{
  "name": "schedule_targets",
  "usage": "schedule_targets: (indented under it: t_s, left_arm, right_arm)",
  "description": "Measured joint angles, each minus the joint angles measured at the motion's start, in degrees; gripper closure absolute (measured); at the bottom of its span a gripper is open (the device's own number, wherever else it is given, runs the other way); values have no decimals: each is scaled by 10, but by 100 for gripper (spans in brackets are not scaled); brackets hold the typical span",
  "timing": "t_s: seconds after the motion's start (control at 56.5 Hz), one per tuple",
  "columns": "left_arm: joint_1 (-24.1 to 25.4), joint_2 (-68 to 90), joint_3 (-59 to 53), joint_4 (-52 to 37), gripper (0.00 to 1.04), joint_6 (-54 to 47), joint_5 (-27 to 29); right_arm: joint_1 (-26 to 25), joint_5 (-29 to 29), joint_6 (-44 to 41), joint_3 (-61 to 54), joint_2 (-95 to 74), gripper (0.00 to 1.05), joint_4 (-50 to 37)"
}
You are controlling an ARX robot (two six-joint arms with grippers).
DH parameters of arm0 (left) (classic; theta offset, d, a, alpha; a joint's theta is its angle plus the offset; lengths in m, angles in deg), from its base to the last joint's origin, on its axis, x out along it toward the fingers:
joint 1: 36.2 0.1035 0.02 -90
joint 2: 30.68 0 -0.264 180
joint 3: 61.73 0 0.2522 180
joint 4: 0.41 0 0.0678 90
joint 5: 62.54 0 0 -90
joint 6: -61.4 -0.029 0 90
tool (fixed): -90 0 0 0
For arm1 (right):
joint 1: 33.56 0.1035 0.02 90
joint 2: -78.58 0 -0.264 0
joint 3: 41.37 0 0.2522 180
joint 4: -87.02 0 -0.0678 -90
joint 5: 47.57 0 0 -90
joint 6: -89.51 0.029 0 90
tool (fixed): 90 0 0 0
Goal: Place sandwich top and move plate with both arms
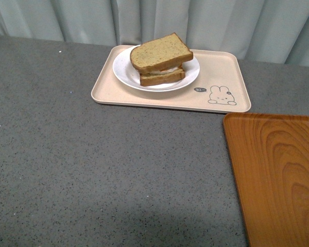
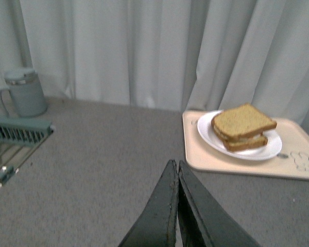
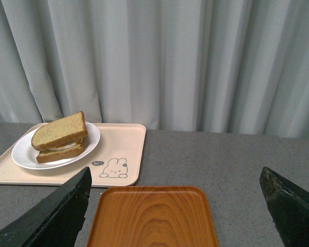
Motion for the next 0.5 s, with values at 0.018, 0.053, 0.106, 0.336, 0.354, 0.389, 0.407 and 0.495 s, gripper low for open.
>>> schedule_targets:
  t_s: [0.018, 0.053, 0.106, 0.336, 0.354, 0.389, 0.407, 0.495]
  left_arm:
    - [0, -2, 0, 0, 101, 0, 0]
    - [0, -4, 0, 2, 101, 0, 0]
    - [0, -5, 0, 3, 94, 0, 0]
    - [0, -5, 0, 3, 53, 0, 0]
    - [0, -5, 0, 3, 51, 0, 0]
    - [0, -5, 0, 3, 46, 0, 0]
    - [0, -5, 0, 3, 41, 0, 0]
    - [0, -5, 0, 3, 28, 0, 0]
  right_arm:
    - [0, 0, 0, 0, 0, 9, 0]
    - [0, 0, 0, 0, 0, 9, 0]
    - [0, 0, 0, 0, 0, 9, 0]
    - [0, 0, 0, 0, 0, 9, 0]
    - [0, 0, 0, 0, 0, 9, 0]
    - [0, 0, 0, 0, 0, 9, 0]
    - [0, 0, 0, 0, 0, 9, 0]
    - [0, 0, 0, 0, 0, 9, 0]
